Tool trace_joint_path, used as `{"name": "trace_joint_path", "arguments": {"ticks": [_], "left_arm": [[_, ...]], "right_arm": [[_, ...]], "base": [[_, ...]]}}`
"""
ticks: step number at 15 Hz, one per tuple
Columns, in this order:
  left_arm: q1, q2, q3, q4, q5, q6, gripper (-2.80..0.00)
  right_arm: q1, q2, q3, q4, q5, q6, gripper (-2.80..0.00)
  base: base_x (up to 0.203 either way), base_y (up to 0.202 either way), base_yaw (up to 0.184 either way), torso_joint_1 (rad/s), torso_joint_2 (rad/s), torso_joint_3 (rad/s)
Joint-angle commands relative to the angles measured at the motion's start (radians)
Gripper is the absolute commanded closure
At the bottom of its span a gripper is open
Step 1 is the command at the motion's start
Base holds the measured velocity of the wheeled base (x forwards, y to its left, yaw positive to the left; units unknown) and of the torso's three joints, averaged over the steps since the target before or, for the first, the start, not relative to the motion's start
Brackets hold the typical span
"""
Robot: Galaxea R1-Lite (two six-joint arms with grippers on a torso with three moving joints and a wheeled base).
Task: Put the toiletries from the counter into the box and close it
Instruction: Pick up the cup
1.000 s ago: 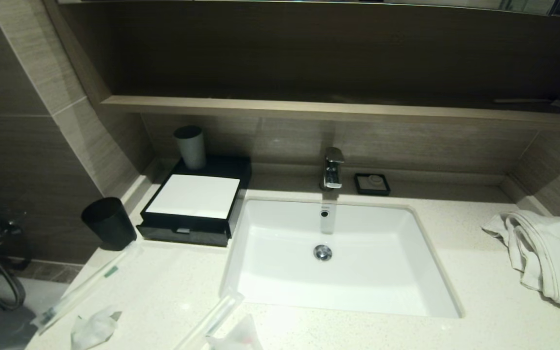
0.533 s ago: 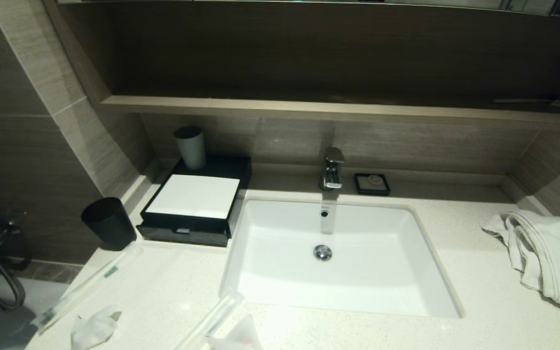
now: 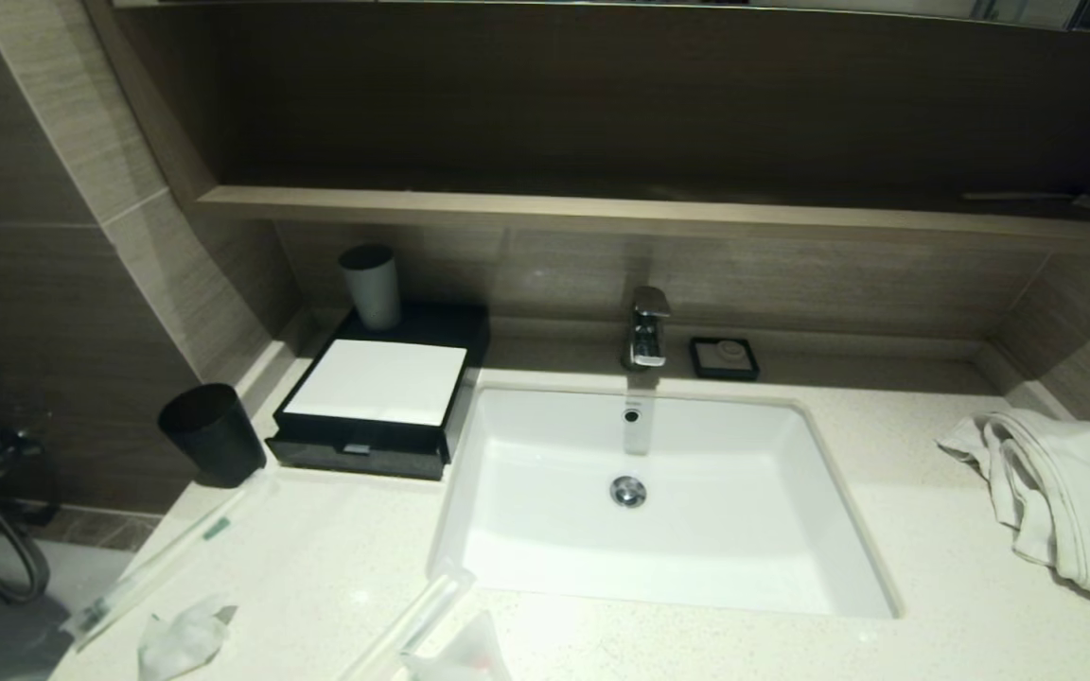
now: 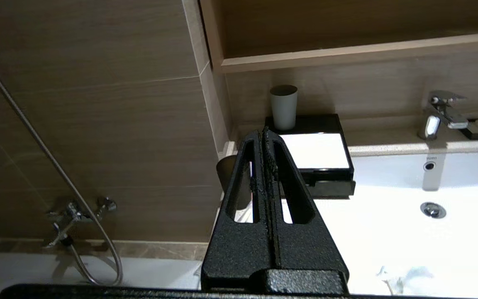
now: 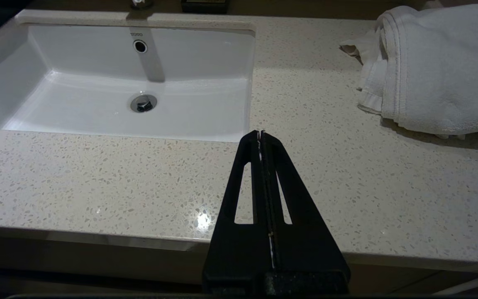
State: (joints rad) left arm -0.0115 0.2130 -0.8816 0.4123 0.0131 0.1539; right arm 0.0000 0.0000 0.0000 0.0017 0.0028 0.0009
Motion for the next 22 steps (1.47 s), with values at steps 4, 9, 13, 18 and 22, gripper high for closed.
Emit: {"name": "trace_joint_path", "arguments": {"ticks": [4, 9, 13, 18, 22], "left_arm": [[-0.002, 0.366, -0.043, -0.041, 0.035, -0.036, 0.00], [-0.001, 0.510, 0.094, -0.106, 0.061, -0.041, 0.00], [0.001, 0.613, 0.105, -0.138, 0.064, -0.048, 0.00], [0.004, 0.784, 0.096, -0.167, 0.081, -0.069, 0.00], [0.012, 0.930, 0.088, -0.245, 0.123, -0.069, 0.00]], "right_arm": [[0.000, 0.000, 0.000, 0.000, 0.000, 0.001, 0.00], [0.000, 0.000, 0.000, 0.000, 0.000, 0.001, 0.00], [0.000, 0.000, 0.000, 0.000, 0.000, 0.001, 0.00], [0.000, 0.000, 0.000, 0.000, 0.000, 0.001, 0.00], [0.000, 0.000, 0.000, 0.000, 0.000, 0.001, 0.00]], "base": [[0.000, 0.000, 0.000, 0.000, 0.00, 0.000], [0.000, 0.000, 0.000, 0.000, 0.00, 0.000], [0.000, 0.000, 0.000, 0.000, 0.00, 0.000], [0.000, 0.000, 0.000, 0.000, 0.00, 0.000], [0.000, 0.000, 0.000, 0.000, 0.00, 0.000]]}}
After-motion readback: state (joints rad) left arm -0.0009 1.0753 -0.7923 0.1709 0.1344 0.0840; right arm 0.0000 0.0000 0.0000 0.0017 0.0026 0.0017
